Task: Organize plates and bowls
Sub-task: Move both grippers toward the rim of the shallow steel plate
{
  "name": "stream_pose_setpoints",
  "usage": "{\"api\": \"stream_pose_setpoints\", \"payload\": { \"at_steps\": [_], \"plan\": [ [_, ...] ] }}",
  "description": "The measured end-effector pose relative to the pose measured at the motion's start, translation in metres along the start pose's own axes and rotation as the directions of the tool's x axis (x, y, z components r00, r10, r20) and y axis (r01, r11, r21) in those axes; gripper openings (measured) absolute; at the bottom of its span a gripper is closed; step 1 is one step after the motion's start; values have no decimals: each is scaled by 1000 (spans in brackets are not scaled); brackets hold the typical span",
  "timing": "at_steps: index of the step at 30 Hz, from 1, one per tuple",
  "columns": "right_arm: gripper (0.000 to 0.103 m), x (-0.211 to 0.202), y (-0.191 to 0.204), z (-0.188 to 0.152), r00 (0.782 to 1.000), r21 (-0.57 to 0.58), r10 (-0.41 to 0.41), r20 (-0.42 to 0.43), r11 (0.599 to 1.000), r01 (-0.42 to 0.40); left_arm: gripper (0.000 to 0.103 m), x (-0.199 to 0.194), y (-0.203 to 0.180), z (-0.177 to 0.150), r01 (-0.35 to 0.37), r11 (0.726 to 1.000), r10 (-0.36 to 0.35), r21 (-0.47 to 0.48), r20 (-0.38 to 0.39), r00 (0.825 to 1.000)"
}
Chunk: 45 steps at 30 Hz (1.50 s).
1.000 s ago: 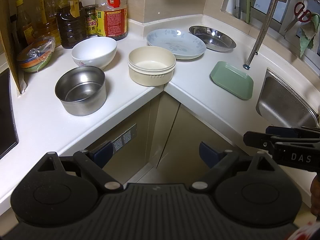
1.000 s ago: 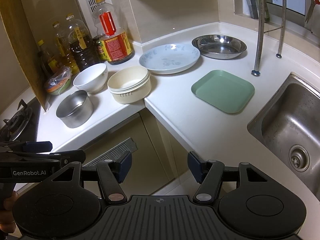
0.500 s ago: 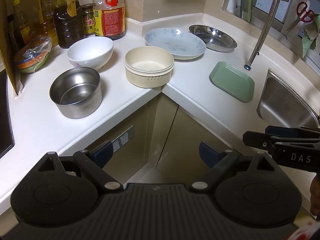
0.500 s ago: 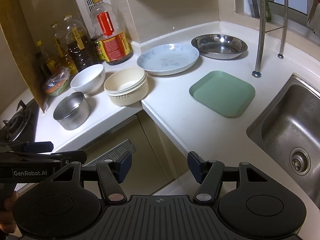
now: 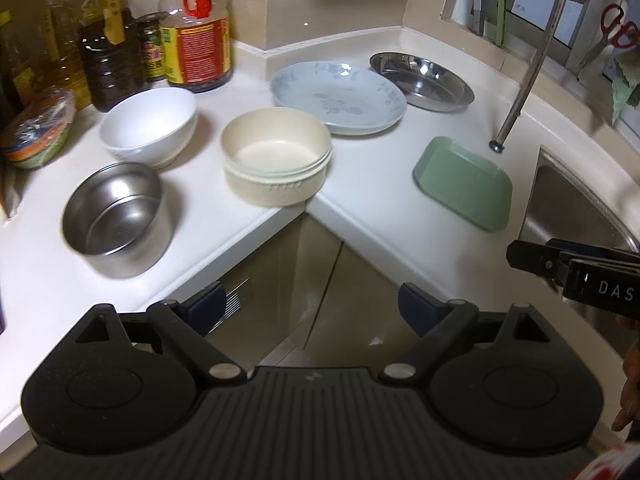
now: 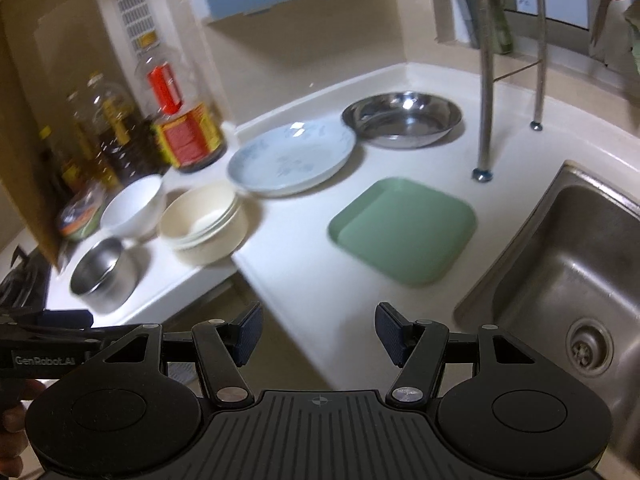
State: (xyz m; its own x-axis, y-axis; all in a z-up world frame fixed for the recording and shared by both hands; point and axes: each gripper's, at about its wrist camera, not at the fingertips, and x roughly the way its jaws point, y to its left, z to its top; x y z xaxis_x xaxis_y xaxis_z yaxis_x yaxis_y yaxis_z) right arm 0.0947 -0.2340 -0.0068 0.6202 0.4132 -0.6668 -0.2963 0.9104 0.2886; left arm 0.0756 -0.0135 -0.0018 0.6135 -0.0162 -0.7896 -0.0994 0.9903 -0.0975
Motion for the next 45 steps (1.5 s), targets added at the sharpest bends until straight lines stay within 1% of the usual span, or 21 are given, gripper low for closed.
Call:
{"api": "stream_pose_setpoints", "payload": {
  "at_steps": [3,9,12,14,20,23,28,33,37,38,40,45],
  "plan": [
    [62,7,-17,11,1000,15,7,7,1000,-7,91,9,-8,11,6,1000,-6,9,15,1000],
    [62,19,-47,31,1000,41,-9,27,999,8,88,25,-24,40,28,999,-29,20,46,999],
    [62,26,-57,42,999,41,-14,35,999,13,88,31,-32,54,20,999,-23,42,68,997],
    [62,31,-63,50,999,44,-20,42,999,18,88,34,-36,63,14,998,-19,60,87,996],
    [62,49,-71,77,998,69,-23,66,997,18,87,51,-40,100,14,994,-25,109,107,994],
    [62,61,-73,90,995,82,-46,87,996,39,87,63,-43,122,0,989,-19,151,122,992],
    [62,88,-75,114,989,132,-93,115,988,77,85,94,-46,162,-6,972,-26,235,134,991],
    [62,118,-74,136,980,183,-145,137,976,119,83,129,-50,203,29,955,-68,296,121,990],
    [62,143,-70,154,966,203,-202,163,965,167,75,158,-54,230,48,935,-90,353,106,990],
    [62,150,-70,159,962,205,-214,169,962,179,74,165,-56,236,54,928,-97,368,100,990],
    [62,164,-70,168,952,207,-248,179,955,210,68,180,-60,248,63,916,-107,395,90,990],
    [62,198,-80,186,931,236,-323,169,930,280,68,212,-76,268,52,887,-105,459,92,990]
  ]
}}
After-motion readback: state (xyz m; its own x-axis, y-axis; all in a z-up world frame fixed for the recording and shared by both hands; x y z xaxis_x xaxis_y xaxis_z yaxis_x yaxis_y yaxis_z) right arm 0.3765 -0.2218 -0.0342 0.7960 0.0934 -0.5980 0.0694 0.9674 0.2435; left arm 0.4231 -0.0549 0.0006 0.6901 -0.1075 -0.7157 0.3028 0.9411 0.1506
